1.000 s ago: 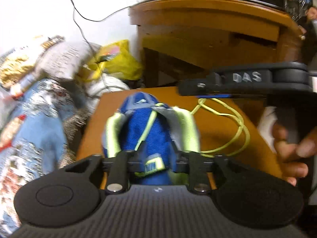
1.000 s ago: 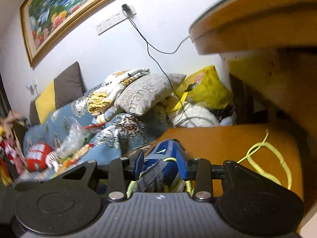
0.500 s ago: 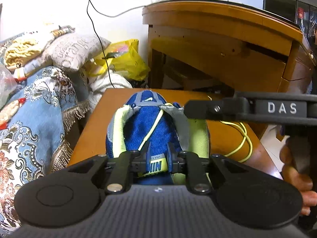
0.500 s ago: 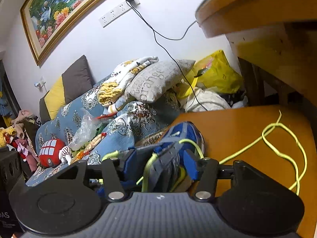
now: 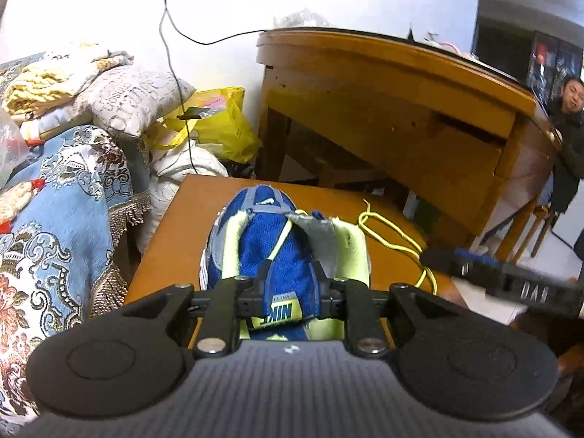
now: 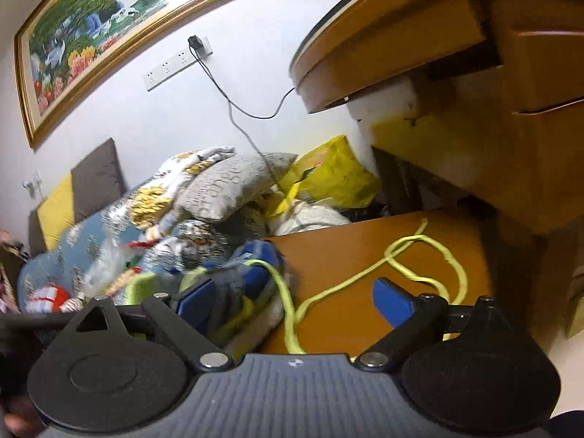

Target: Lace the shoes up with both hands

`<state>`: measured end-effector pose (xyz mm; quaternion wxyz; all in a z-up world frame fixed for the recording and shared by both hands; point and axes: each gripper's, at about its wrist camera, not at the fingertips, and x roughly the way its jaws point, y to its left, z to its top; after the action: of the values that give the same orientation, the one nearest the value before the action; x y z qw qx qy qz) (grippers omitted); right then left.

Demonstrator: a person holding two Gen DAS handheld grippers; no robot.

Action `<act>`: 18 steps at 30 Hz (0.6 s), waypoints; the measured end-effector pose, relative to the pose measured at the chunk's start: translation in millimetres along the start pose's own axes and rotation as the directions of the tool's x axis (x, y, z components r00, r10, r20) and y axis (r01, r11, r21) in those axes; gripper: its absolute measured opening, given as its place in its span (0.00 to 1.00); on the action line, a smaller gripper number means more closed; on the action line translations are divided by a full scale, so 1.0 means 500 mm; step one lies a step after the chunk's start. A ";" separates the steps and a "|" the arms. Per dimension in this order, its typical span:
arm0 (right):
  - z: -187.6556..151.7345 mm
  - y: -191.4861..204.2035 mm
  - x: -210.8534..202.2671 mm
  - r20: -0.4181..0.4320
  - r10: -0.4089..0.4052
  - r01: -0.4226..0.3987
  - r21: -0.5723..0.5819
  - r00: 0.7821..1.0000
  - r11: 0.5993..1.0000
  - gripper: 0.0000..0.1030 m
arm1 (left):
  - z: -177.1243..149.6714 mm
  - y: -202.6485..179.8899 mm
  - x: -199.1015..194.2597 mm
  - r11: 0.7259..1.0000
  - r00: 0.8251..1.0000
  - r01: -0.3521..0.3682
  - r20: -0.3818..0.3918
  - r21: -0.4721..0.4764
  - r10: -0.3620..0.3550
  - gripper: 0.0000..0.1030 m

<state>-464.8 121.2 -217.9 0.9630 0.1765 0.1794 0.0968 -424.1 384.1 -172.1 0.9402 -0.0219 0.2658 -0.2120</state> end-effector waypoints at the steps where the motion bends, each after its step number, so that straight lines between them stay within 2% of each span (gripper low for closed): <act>1: -0.005 -0.006 0.000 -0.008 -0.001 0.001 -0.004 1.000 1.000 0.91 | 0.003 -0.001 0.003 1.000 1.000 -0.013 -0.008 -0.013 0.013 0.22; 4: -0.015 -0.009 0.002 -0.020 0.011 -0.012 -0.035 1.000 0.999 0.90 | 0.010 -0.008 0.014 0.998 0.998 -0.055 -0.034 -0.026 0.054 0.27; 10: -0.029 0.033 0.019 -0.046 -0.039 0.026 -0.265 0.998 0.964 0.86 | 0.028 -0.034 0.019 0.996 0.995 -0.093 -0.029 0.012 0.094 0.28; 15: -0.023 0.033 0.018 -0.054 -0.004 -0.011 -0.275 0.999 0.961 0.74 | 0.024 -0.024 -0.005 0.999 0.999 -0.034 -0.002 0.006 0.034 0.28; 18: -0.028 0.033 0.023 -0.049 0.000 -0.014 -0.283 0.999 0.959 0.74 | 0.017 -0.009 -0.003 0.998 0.998 -0.065 -0.026 0.004 0.065 0.27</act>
<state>-461.7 143.4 -227.6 0.9733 0.0349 0.1865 0.1293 -422.7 380.1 -163.1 0.9430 -0.0092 0.2783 -0.1820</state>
